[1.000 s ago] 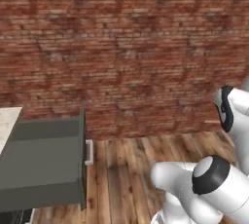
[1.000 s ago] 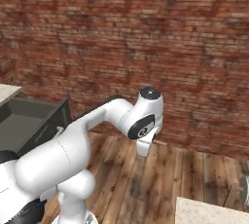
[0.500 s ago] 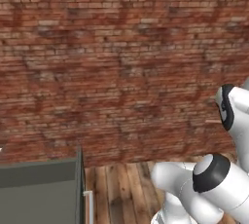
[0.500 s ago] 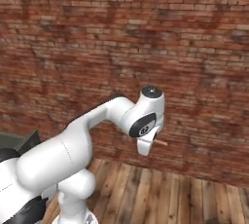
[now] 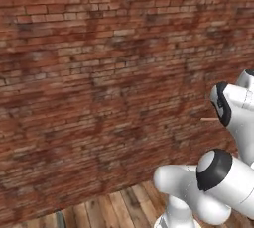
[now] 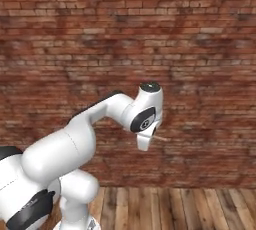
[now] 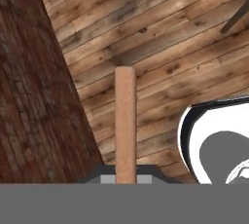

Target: Take a straw from the drawer in front and place it inside the glass cup on the dining counter.

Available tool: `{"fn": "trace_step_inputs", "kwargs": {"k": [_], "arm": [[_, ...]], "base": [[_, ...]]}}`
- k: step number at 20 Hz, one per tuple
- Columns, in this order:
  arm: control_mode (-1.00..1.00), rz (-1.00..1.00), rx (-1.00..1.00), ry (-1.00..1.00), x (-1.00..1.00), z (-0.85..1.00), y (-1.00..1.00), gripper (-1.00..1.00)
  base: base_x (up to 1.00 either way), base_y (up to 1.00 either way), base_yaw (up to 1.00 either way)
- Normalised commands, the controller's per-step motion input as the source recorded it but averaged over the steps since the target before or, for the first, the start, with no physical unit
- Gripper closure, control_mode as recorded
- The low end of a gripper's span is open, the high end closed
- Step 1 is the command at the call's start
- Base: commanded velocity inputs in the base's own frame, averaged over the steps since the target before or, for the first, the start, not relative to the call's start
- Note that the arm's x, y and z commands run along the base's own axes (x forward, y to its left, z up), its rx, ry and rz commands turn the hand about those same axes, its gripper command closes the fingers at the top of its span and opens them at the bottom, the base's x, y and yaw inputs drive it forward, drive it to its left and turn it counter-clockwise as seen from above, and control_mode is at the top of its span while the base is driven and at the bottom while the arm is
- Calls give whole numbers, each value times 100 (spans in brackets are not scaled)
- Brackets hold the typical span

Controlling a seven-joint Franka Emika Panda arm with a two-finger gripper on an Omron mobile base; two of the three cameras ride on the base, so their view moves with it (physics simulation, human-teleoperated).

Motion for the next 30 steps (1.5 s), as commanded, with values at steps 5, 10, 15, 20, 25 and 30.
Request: {"fn": "trace_step_inputs", "kwargs": {"k": [5,10,15,20,25,30], "arm": [[100,0,0,0,0,0,0,100],[100,0,0,0,0,0,0,100],[100,0,0,0,0,0,0,100],[100,0,0,0,0,0,0,100],[100,0,0,0,0,0,0,100],[100,0,0,0,0,0,0,100]], "base": [[26,-30,-72],[33,-20,-73],[73,0,-60],[78,0,-53],[80,6,-57],[69,24,-52]]}}
